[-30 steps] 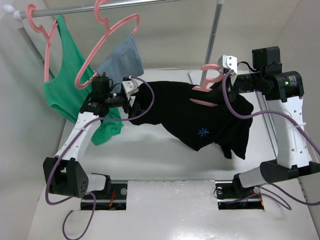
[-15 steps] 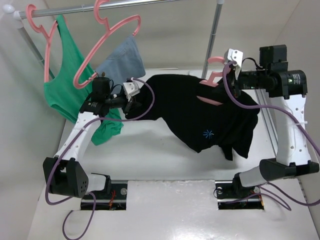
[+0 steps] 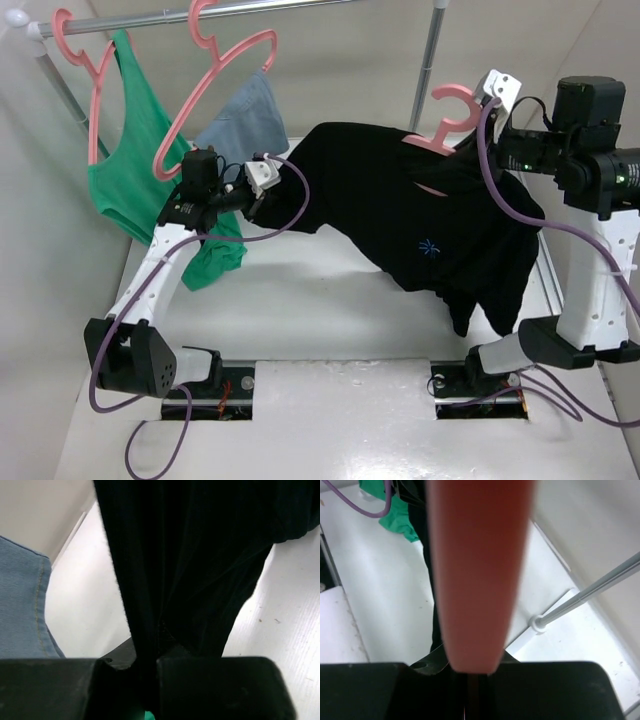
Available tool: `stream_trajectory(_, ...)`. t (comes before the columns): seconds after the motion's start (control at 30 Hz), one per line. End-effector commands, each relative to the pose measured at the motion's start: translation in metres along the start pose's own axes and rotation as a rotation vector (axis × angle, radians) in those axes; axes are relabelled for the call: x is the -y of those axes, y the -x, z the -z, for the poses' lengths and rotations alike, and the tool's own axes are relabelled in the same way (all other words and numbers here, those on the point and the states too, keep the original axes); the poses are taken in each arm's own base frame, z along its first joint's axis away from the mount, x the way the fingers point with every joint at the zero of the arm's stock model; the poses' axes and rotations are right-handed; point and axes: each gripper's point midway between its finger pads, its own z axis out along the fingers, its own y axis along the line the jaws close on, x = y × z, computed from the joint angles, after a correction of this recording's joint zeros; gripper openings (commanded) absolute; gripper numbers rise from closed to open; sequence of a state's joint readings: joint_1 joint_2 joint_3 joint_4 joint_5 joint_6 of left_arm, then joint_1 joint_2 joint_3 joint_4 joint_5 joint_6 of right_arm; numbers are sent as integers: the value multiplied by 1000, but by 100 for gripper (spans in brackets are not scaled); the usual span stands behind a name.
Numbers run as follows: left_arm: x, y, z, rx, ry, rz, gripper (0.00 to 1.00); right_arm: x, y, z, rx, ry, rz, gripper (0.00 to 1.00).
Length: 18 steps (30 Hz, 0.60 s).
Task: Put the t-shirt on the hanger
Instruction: Hang the hanger with tshirt onto the clothesline
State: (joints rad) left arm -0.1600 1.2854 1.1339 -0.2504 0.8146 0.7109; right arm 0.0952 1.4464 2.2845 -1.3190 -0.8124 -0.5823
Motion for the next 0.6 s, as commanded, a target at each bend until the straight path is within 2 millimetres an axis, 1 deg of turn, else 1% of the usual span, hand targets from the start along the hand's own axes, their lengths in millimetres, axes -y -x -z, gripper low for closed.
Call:
stream_trajectory(0.0,-24,-53,15,-218,137,39,0,9,60,25,168,-100,121,0)
stream_trajectory(0.03,-24,-53,15,-218,136,29,0,8,64,28,177,-105,132,0)
stream_trajectory(0.07,-21,-58,15,-229,127,41,0,5,67,29,186,-100,140,0)
stream_trajectory(0.13,-18,-55,13,-213,107,33,0,8,69,30,192,-114,127,0)
stream_trajectory(0.17,-8,-47,12,-172,57,25,12,12,67,27,189,-121,110,0)
stream_trajectory(0.2,-3,-42,10,-144,26,27,38,14,67,25,196,-121,90,0)
stream_trajectory(0.23,1,-30,11,-104,8,24,61,23,69,18,214,-127,79,0)
stream_trajectory(0.27,6,-26,10,-78,-20,34,100,25,72,15,232,-126,31,0)
stream_trajectory(0.3,12,-14,10,-31,-51,21,100,38,70,9,232,-158,-6,0)
stream_trajectory(0.33,15,-5,10,-6,-57,8,100,42,83,6,277,-169,10,0)
stream_trajectory(0.37,18,-4,9,-3,-65,5,100,48,83,-2,283,-173,-15,0)
stream_trajectory(0.4,21,1,9,4,-69,-6,100,60,85,-4,284,-231,-29,0)
stream_trajectory(0.5,28,-4,9,-14,-82,-5,100,81,103,-12,321,-322,-49,0)
stream_trajectory(0.53,31,-6,11,-20,-87,-7,100,94,105,-11,321,-393,-55,0)
stream_trajectory(0.57,31,-6,11,-20,-87,-7,100,97,114,-15,350,-412,-51,0)
